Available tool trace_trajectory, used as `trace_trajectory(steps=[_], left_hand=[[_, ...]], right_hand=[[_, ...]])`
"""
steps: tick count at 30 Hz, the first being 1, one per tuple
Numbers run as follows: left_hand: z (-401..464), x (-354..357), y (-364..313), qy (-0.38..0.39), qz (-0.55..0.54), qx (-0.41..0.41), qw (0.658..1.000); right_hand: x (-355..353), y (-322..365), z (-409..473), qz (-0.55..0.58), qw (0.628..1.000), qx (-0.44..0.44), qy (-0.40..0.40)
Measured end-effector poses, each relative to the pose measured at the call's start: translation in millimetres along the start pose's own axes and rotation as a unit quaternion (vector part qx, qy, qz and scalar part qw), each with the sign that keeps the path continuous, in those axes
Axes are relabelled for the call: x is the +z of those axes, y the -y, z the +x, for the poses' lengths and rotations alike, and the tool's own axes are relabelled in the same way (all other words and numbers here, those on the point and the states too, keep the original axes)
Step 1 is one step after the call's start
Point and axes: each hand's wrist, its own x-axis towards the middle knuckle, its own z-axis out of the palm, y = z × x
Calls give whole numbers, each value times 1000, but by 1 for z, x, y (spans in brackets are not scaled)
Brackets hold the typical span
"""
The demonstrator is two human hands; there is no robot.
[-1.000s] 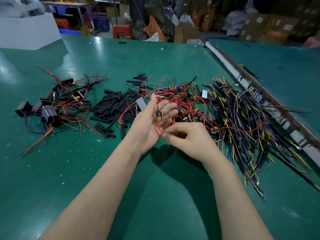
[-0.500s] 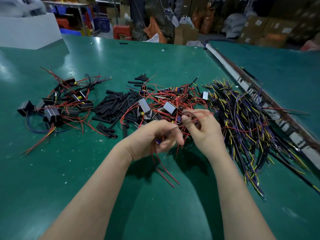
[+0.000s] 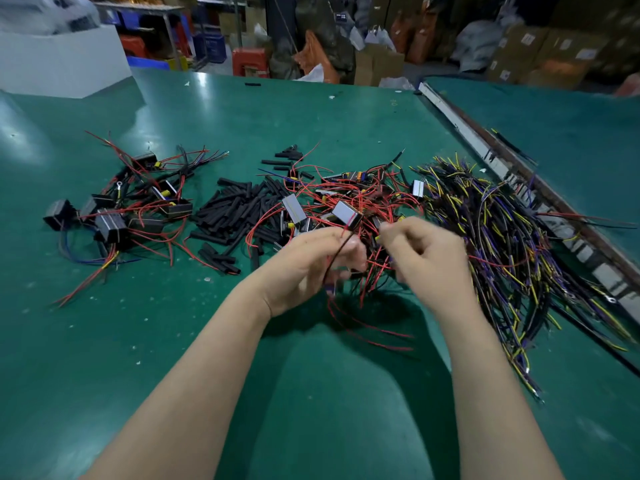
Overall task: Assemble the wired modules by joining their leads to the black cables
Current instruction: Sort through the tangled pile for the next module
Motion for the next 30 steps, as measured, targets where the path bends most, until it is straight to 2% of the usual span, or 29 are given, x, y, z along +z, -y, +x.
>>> trace_trajectory(steps=[2, 4, 8, 10, 12, 15, 19, 22, 26, 28, 30], left_hand=[[0, -4, -2, -7, -61, -13, 998], [-1, -6, -3, -14, -96, -5, 995], [0, -4, -4, -77, -87, 47, 992], [0, -3, -3, -113, -56, 66, 990], [1, -1, -2, -135, -39, 75, 987], [2, 3, -4, -145, -48, 82, 985], [4, 6, -5, -149, -25, 92, 984], [4, 6, -5, -135, -25, 98, 986], [4, 7, -3, -146, -6, 129, 981], [4, 8, -1, -154, -12, 136, 978], [3, 5, -3, -191, -16, 141, 971]], right_hand=[[6, -6, -2, -87, 993, 12, 84], [8, -8, -3, -120, 987, 7, 102], [9, -4, -2, -60, 997, -49, 13], [12, 3, -3, 17, 999, -43, -22], [17, 13, -7, 77, 996, -36, -18], [29, 23, -13, 70, 996, -50, 28], [39, 29, -19, 57, 996, -65, 26], [42, 35, -21, 122, 992, -11, 33], [41, 35, -19, 132, 990, 26, 40], [41, 37, -19, 142, 989, 22, 24], [38, 41, -20, 121, 991, -24, -48]])
